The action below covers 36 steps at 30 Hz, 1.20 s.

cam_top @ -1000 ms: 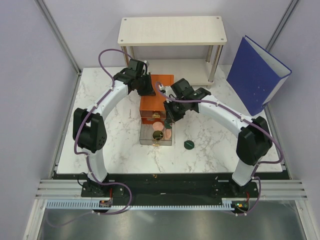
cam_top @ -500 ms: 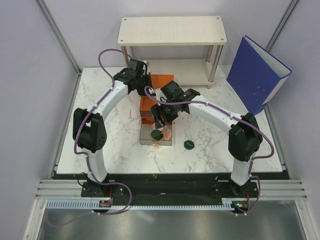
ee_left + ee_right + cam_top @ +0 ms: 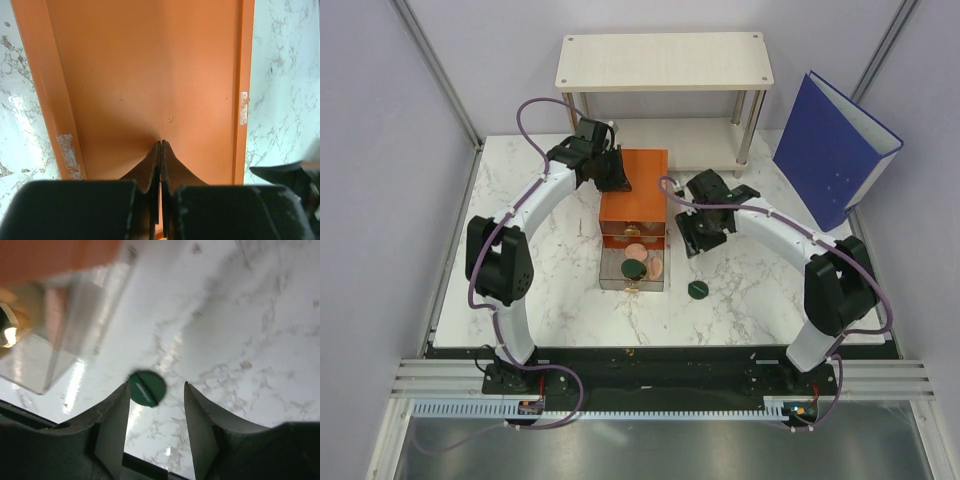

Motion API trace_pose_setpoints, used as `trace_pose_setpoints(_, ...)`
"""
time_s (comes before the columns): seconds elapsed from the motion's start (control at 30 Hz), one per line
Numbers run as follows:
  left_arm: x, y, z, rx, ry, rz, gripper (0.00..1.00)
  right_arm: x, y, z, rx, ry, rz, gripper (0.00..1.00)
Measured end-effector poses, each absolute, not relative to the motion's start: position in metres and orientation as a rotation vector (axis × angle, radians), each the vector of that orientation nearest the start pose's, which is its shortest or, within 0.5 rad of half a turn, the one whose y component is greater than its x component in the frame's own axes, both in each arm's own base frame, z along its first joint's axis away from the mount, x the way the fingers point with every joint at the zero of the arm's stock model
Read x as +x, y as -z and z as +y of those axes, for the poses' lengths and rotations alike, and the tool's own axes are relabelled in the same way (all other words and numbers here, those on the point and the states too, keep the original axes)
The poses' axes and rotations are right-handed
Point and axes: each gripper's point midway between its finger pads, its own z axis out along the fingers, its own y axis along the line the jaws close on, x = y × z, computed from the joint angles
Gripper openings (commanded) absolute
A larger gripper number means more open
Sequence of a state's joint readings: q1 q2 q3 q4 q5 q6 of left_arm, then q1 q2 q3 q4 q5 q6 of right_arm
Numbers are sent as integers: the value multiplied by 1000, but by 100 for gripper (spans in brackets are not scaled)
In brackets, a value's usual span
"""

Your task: Organize the makeup

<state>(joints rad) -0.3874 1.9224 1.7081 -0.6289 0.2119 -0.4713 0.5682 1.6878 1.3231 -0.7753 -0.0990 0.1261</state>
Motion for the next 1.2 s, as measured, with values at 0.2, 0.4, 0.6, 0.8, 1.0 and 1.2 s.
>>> trace_pose_setpoints(0.2,439,-162,-239,-4,638,2491,2,262,-52,170,-548,-222,2917,49)
trace_pose_setpoints(0.4,439,-161,-240,-20,645,2490,2,242,-30,175,-573,-265,3016,48)
trace_pose_setpoints(0.6,438,-161,-240,-28,652,2482,2,241,-19,183,-574,-325,3037,40)
trace_pose_setpoints(0.8,438,-161,-240,-35,655,2481,2,237,-12,186,-563,-357,3069,22)
trace_pose_setpoints(1.0,438,-161,-240,-38,656,2481,2,237,-11,188,-544,-390,3072,0)
trace_pose_setpoints(1.2,438,-161,-240,-38,656,2481,2,243,-22,187,-543,-386,3020,0)
